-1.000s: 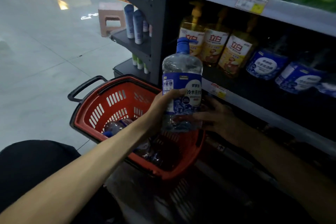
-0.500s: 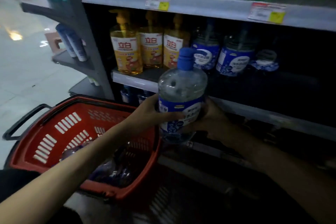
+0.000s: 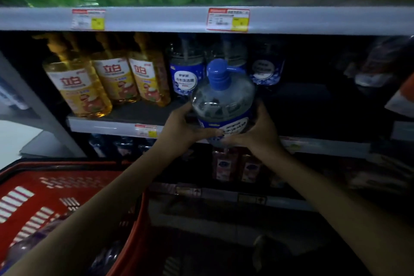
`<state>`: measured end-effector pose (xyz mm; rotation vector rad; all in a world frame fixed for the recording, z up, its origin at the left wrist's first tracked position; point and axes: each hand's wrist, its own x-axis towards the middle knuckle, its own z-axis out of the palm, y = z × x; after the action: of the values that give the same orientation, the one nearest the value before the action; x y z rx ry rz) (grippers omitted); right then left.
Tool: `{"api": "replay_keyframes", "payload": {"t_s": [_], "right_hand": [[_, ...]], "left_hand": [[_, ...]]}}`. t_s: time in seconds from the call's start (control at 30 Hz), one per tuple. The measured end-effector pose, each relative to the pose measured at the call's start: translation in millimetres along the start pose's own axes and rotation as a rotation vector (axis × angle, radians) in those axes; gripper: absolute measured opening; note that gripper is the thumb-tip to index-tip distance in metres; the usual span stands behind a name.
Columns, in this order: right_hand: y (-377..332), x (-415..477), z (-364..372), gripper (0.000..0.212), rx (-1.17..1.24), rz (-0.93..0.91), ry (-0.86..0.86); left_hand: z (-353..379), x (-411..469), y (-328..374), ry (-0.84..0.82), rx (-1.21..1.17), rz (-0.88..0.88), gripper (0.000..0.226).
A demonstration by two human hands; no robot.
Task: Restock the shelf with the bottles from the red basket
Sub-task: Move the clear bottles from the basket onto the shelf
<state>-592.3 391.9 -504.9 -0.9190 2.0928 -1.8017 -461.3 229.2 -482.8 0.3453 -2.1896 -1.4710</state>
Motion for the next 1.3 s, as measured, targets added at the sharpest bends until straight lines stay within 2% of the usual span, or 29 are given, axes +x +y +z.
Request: {"api": "replay_keyframes", "payload": {"t_s": [0.13,0.27,0.33,0.47,0.67,1.07,1.13,1.27,1.3], "right_hand": [[10.8,13.9,-20.8,0.116,0.044,-0.048,0.149],[21.2,24.7,-42.4,0.105,0.087,-0.069,0.283],[27.2,32.4,-49.8,0.102,0.086,-0.065,0.35],[39.1,47.0,-57.8,0.104,0.091,-0.01,0.442],[51.1,63.2,-66.2,0.108,0.06,0.023,0.452],[61.7,96.2,-79.2,0.1,0.063,0.066,0.456],[59.9,101.2,-77.5,0.098,0.059,0.055,0.483],[59.5,111.3,-72.8,0.099,0.044,0.043,0.531],[60.5,113.1,-71.4,0.099,0.038,0.046,0.537]], "left_hand": [[36.3,33.2,5.6,0.011,-0.014,0.091,0.061],[69.4,65.3,8.3,0.024,-0.04,0.129,0.072],[86.8,77.9,7.9,0.066,-0.066,0.094,0.07],[118.9,91.2,6.6,0.117,-0.204,-0.009,0.051],[141.3,107.3,-0.9,0.142,-0.357,-0.053,0.045],[157.7,142.2,5.3,0.232,-0.39,-0.114,0.049],[159.5,146.1,9.2,0.246,-0.372,-0.094,0.047],[160.8,152.7,19.0,0.274,-0.256,-0.083,0.025],[161.1,153.3,19.5,0.286,-0.234,-0.085,0.034]]}}
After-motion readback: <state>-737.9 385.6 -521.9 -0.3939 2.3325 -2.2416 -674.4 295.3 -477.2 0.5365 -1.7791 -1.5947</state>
